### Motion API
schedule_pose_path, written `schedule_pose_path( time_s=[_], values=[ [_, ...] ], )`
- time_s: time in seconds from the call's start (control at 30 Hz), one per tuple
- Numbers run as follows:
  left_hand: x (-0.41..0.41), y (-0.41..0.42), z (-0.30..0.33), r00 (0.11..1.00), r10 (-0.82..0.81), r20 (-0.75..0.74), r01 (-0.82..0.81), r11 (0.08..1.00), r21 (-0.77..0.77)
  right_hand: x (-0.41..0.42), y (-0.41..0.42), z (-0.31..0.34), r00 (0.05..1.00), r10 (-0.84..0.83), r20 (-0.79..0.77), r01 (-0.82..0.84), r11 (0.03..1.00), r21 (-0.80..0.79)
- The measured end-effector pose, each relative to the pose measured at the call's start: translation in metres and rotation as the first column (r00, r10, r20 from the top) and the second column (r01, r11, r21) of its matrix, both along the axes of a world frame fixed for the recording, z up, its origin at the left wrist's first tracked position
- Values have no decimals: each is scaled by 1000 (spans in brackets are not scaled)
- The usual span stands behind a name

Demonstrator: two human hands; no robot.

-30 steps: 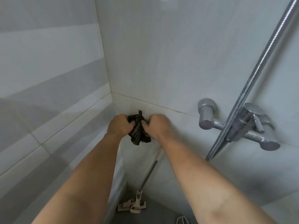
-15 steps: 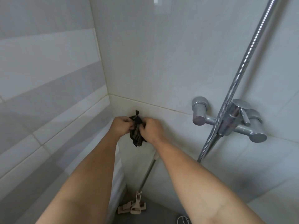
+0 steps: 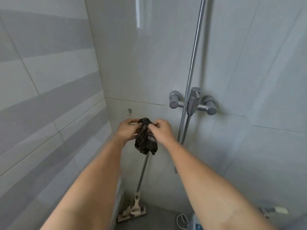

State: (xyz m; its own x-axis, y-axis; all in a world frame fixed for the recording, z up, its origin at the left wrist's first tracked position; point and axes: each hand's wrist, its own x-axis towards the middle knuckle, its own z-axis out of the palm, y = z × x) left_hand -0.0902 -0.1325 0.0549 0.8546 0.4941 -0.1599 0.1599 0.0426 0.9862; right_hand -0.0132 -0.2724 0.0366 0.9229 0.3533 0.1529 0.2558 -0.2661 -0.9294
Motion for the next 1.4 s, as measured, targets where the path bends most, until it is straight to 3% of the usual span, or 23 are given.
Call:
schedule_pose_path(
  time_s=[0.37, 0.63, 0.7, 0.83, 1.03, 1.17, 1.27, 1.4],
  values=[
    [-29, -143, -18, 939, -329, -97, 335, 941, 52, -56, -171, -2, 993, -69, -99, 71, 997, 16],
    [-12, -236, -22, 854, -493, -168, 491, 869, -59, -47, -285, -17, 968, -242, -63, 237, 968, -85],
    [-7, -257, -25, 839, -514, -176, 503, 857, -110, -47, -308, -19, 966, -196, -167, 185, 979, -84],
    [7, -292, -37, 822, -537, -189, 515, 843, -155, -40, -351, -42, 882, -102, -460, 98, 995, -31],
    [28, -325, -82, 842, -452, -293, 435, 892, -125, -33, -389, -82, 771, 5, -636, 147, 972, 185],
    [39, -332, -119, 862, -346, -370, 356, 934, -43, -28, -400, -124, 698, -4, -716, 203, 960, 192],
    [40, -325, -166, 845, -304, -440, 367, 928, 62, -26, -402, -168, 620, -9, -784, 274, 939, 206],
    [40, -306, -276, 760, -337, -555, 489, 859, 148, -19, -401, -268, 497, -25, -867, 437, 871, 225]
  ],
)
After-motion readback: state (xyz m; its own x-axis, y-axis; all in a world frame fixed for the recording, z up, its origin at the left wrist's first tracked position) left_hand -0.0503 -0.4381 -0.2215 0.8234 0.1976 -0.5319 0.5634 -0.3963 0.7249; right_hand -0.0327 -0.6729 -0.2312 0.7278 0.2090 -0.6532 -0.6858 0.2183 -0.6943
